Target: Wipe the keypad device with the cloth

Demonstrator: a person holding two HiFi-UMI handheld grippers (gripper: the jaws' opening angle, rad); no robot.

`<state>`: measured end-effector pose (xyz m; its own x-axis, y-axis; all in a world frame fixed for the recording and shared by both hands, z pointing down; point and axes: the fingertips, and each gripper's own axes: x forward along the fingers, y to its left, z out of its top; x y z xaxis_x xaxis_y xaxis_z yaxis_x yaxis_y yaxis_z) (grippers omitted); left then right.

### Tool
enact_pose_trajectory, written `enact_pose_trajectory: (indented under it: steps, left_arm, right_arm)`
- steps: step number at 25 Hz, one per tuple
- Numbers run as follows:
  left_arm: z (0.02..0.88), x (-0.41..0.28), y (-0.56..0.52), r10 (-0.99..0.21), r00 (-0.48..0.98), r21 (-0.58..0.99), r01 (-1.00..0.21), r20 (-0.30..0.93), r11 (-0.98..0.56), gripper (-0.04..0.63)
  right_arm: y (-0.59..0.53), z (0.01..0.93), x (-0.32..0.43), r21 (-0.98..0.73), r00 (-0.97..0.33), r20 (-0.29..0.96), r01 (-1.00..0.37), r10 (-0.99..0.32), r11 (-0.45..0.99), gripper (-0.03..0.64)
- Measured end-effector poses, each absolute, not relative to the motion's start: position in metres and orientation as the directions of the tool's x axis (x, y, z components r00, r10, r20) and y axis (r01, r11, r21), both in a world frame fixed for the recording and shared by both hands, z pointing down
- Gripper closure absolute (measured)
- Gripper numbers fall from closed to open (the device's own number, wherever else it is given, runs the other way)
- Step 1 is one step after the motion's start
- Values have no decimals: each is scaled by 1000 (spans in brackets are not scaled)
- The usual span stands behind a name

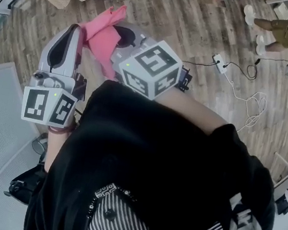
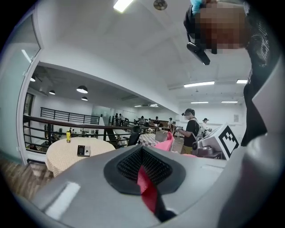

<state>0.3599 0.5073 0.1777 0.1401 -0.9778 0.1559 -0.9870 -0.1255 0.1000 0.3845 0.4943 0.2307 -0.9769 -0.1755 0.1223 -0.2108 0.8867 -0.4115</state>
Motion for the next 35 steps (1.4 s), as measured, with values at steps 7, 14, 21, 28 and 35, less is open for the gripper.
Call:
enact_pose_trajectory:
  steps: [7, 14, 21, 28, 35]
  left_arm:
    - [198, 373, 466, -968, 175, 152, -977, 182, -148, 608]
    - [208, 347, 429, -973, 145, 106, -986, 181, -128, 609]
    - [219, 323, 378, -977, 152, 30, -988, 147, -149, 609]
    - [215, 240, 325, -978, 168, 69, -985, 121, -161, 609]
    - [213, 158, 295, -973, 187, 93, -980, 138, -175, 609]
  right_arm:
    - [448, 238, 403, -432, -964, 117, -266, -239, 862, 552]
    - [408, 246, 388, -421, -951, 133, -308, -278, 853, 552]
    - [374, 241, 358, -281, -922, 140, -386, -361, 878, 552]
    - [326, 230, 285, -261, -907, 149, -419, -393, 870, 552]
    - [298, 220, 199, -268, -909, 167, -415, -382, 870, 552]
